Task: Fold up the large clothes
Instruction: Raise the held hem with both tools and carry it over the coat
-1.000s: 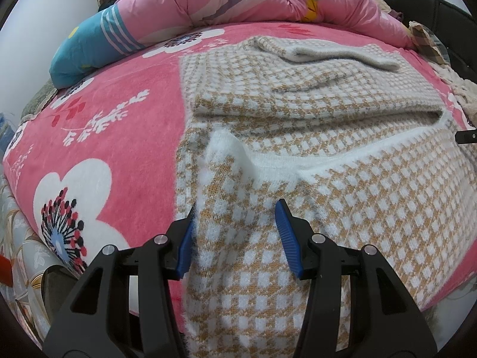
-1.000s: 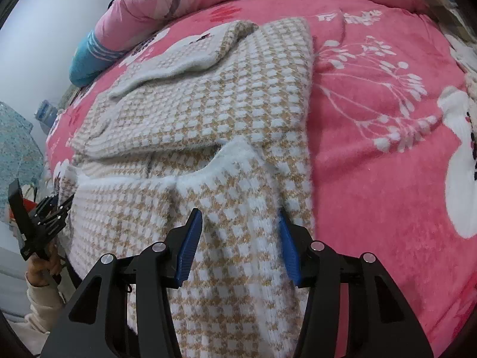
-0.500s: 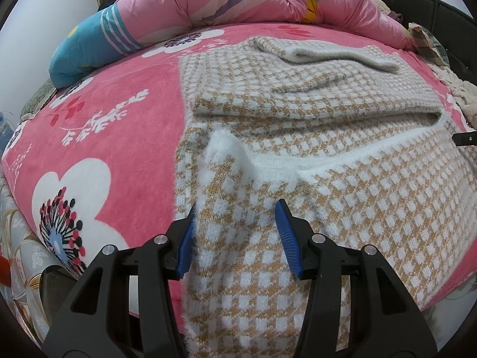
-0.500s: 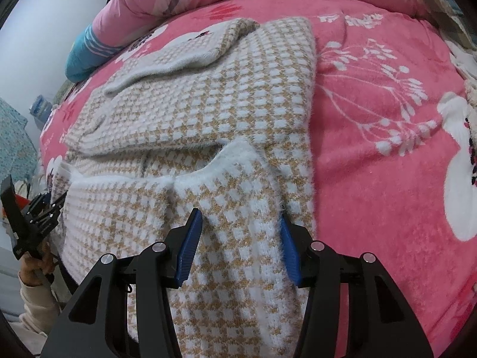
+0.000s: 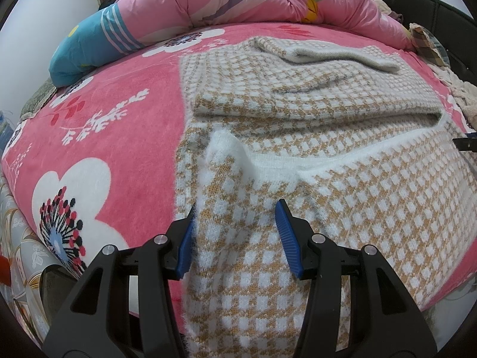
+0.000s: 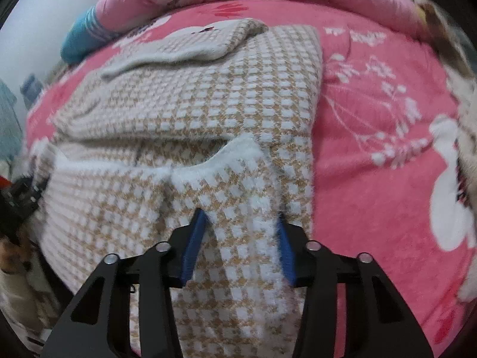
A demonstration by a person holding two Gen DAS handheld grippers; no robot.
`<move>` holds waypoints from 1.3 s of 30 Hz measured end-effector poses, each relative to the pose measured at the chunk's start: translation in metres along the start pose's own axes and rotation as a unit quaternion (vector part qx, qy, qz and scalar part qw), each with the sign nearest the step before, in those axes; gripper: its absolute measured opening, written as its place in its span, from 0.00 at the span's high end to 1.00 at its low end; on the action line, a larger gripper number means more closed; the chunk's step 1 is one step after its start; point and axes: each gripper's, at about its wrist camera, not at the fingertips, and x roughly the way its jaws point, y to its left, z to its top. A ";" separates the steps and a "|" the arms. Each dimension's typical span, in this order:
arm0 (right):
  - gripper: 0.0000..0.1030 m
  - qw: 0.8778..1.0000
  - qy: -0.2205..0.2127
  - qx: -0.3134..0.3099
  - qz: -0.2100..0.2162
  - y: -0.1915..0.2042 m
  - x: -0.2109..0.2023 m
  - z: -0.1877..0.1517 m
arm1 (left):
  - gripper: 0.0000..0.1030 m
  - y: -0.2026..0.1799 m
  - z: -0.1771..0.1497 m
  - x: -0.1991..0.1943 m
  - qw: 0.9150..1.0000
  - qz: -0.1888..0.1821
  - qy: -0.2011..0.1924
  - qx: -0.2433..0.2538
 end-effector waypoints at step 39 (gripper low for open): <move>0.92 0.956 -0.273 -0.047 -0.093 0.034 -0.106 0.138 | 0.92 0.023 0.213 -0.021 0.986 0.005 -0.167 0.008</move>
